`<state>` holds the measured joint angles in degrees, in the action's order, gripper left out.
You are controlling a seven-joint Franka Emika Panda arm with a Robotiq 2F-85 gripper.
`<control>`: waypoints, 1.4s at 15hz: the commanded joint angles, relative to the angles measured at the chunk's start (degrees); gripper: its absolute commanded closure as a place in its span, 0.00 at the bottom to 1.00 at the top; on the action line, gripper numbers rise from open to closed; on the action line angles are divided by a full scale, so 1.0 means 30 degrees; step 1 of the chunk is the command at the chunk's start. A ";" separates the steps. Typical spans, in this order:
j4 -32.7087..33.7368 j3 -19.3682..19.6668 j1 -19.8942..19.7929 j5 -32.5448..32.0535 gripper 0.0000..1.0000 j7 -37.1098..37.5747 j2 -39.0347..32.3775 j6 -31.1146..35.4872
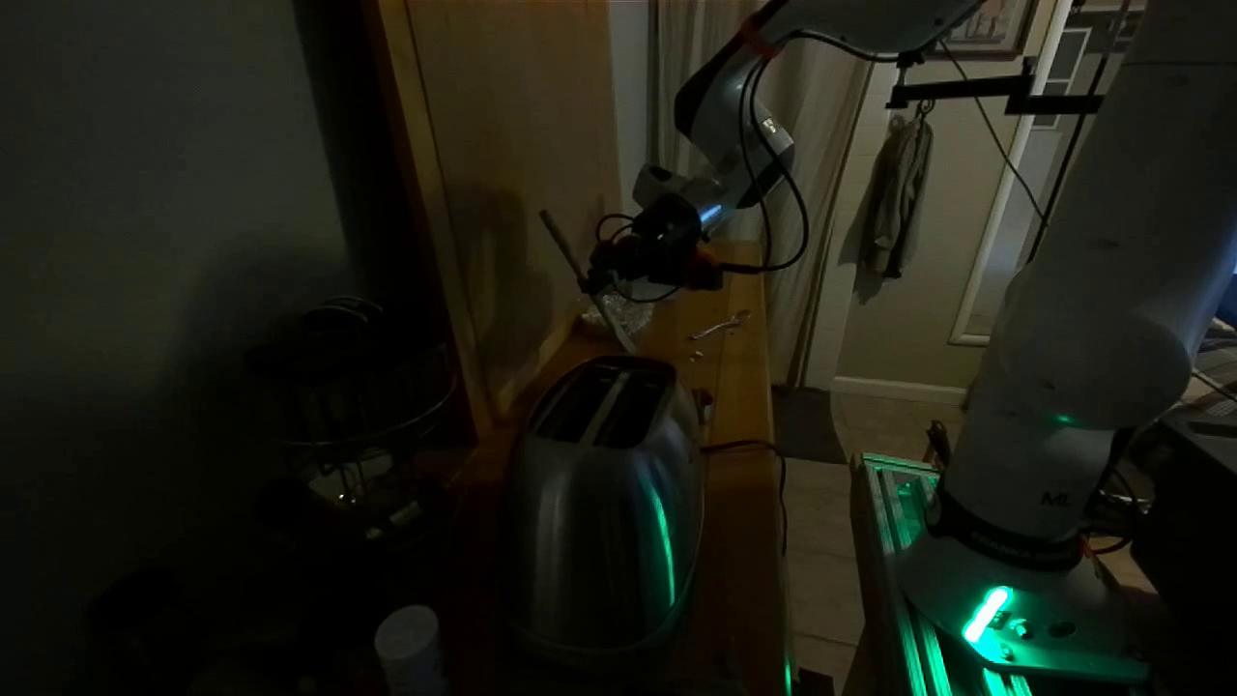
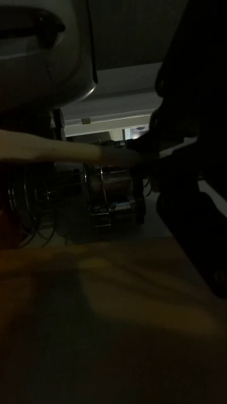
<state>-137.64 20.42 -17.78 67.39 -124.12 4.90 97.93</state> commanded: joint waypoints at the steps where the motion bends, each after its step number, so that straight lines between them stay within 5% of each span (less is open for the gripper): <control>1: 0.0351 0.0044 -0.0250 0.0598 0.96 -0.0467 -0.0318 -0.0672; 21: 0.0797 0.0302 -0.0624 0.0921 0.96 -0.1513 -0.1215 -0.2059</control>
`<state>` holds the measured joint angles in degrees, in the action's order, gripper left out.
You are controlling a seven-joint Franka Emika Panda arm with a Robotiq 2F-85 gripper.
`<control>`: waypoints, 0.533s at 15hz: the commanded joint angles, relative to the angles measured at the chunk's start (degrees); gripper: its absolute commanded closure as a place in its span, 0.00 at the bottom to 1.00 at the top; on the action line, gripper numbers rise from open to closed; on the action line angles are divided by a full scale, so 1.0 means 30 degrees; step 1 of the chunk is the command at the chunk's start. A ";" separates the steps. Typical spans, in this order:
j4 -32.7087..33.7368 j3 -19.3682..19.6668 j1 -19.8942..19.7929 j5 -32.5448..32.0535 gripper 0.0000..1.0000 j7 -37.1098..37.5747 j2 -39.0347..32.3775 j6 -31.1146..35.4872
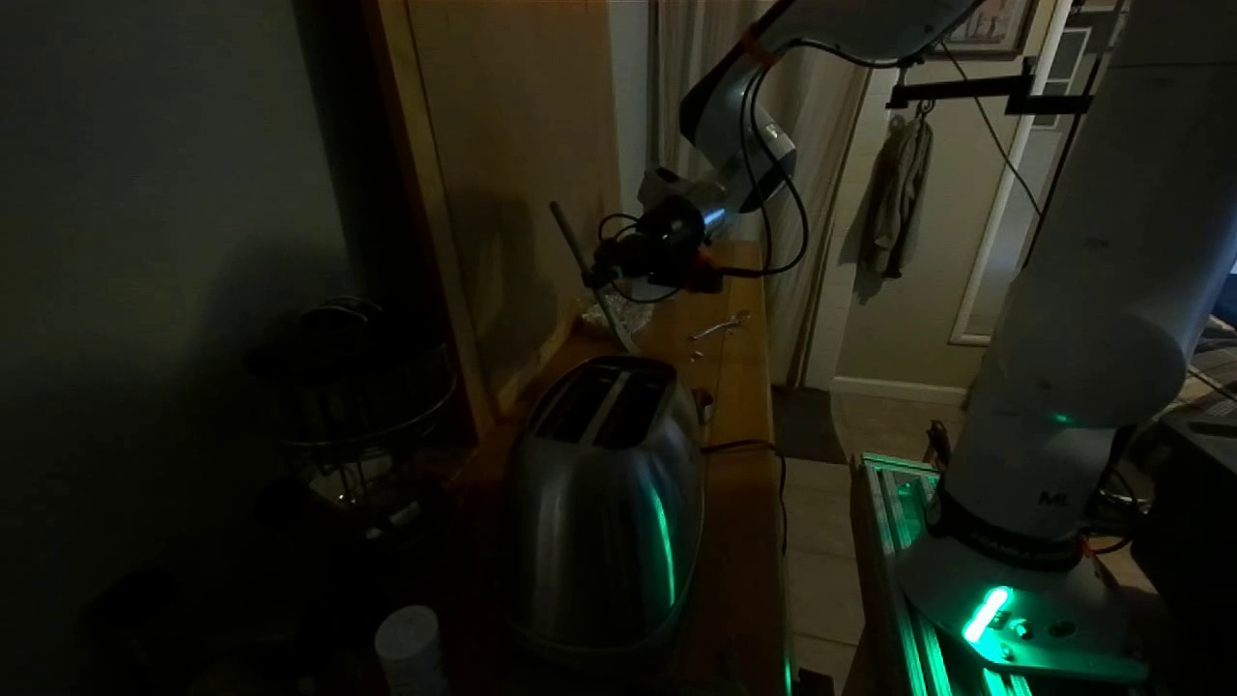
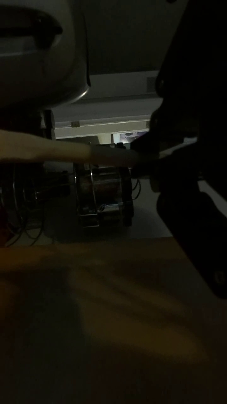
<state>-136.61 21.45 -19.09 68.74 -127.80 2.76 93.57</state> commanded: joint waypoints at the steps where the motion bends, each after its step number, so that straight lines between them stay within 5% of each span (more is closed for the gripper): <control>1: 0.0508 -0.0025 -0.0203 0.0513 0.96 -0.0174 -0.0568 -0.0916; 8: 0.0054 -0.0486 0.0106 0.0098 0.96 -0.0334 0.0303 0.0784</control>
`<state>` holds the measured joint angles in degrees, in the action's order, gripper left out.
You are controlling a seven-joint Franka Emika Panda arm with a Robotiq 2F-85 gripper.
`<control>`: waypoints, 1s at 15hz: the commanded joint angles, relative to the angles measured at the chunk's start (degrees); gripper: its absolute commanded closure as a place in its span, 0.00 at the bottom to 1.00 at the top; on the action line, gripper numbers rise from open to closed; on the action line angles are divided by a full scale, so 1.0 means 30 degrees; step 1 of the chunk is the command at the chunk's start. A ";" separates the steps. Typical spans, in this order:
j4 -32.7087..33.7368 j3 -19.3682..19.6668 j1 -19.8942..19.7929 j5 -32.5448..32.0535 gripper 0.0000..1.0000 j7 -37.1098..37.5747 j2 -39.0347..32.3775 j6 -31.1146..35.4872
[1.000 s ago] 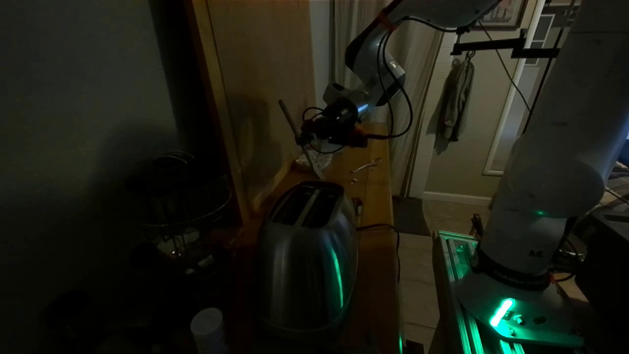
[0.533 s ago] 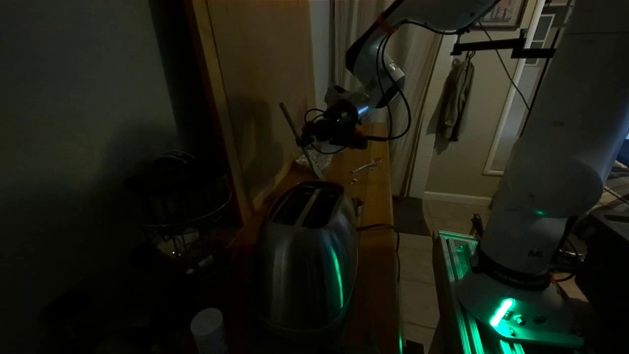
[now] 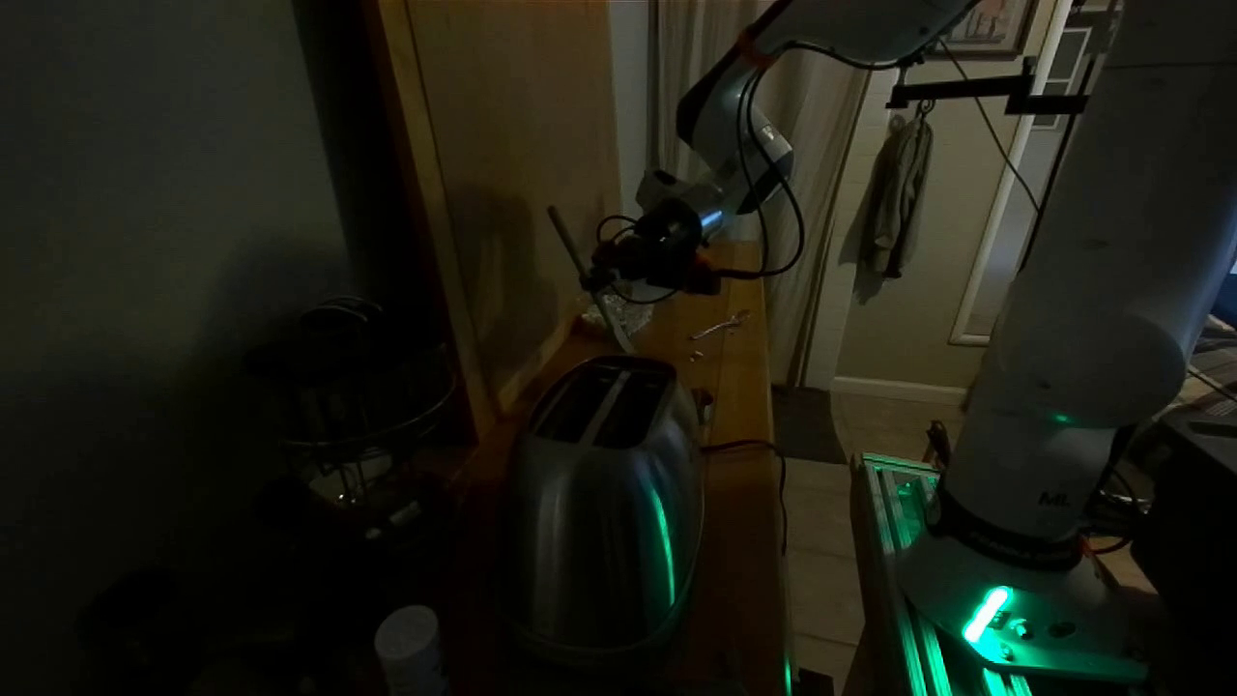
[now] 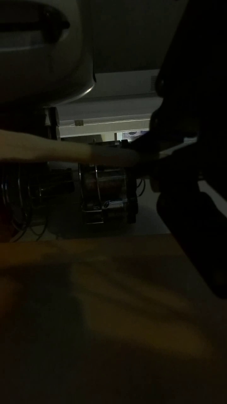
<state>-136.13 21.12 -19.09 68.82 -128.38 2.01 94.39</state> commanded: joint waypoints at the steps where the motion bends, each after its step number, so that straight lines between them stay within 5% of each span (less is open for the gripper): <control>1: -0.0175 -0.0495 0.0183 -0.0034 0.96 -0.0059 0.0812 0.0565; 6: -0.0268 -0.1234 0.0509 -0.0821 0.96 0.1073 0.1998 0.1028; 15: -0.0580 -0.3416 0.1340 -0.7221 0.96 0.5112 0.4403 0.8105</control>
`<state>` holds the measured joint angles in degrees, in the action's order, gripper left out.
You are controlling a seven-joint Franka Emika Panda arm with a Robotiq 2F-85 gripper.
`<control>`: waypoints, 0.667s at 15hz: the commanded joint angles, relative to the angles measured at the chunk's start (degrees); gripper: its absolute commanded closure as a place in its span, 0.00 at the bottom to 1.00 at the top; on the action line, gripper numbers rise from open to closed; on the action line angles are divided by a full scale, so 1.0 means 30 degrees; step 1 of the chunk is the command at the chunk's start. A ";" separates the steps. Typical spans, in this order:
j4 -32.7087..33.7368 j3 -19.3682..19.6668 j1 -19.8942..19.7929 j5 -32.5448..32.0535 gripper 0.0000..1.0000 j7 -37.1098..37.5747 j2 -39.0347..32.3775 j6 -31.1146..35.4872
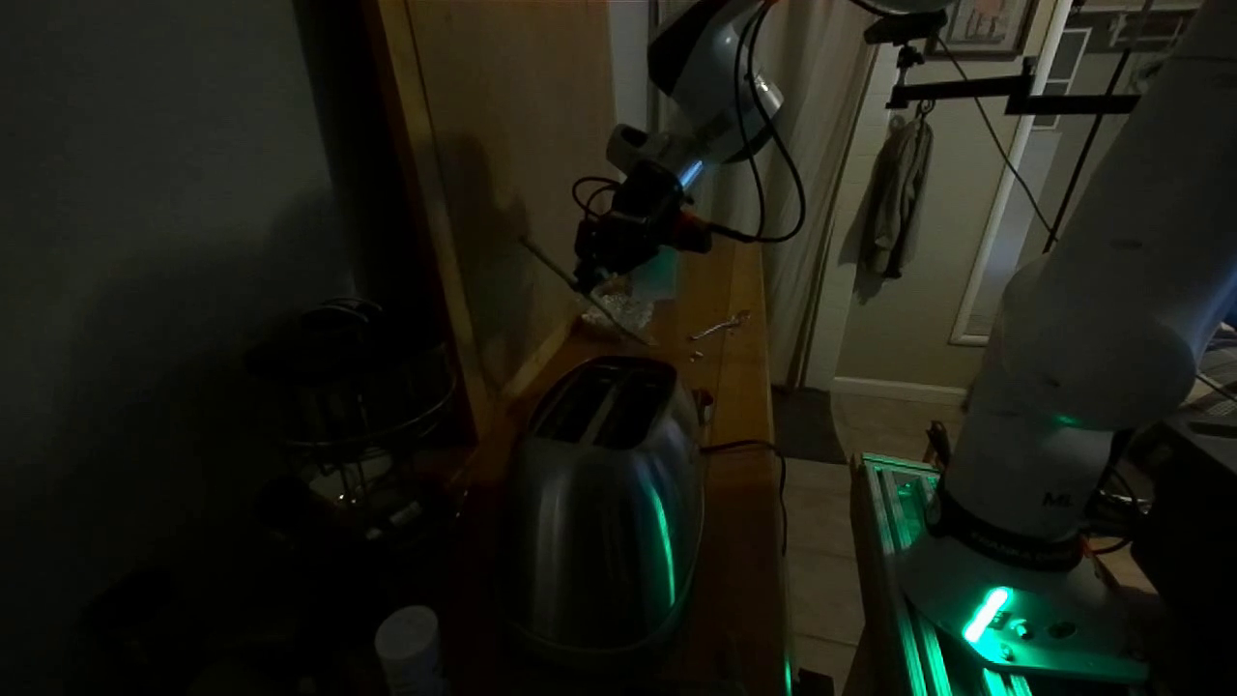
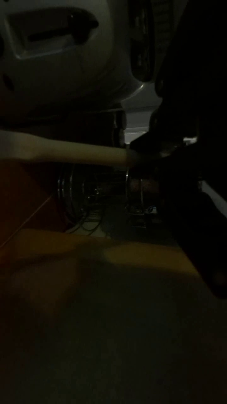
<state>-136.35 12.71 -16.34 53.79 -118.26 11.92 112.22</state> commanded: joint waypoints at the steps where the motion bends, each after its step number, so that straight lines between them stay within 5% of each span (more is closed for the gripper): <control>1: -0.0510 -0.0787 0.0526 -0.3101 0.96 0.2397 0.1128 0.2934; 10: -0.0662 -0.0425 0.0631 -1.2028 0.96 0.9536 -0.0958 0.9060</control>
<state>-137.88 10.60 -14.50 26.10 -97.61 11.21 135.05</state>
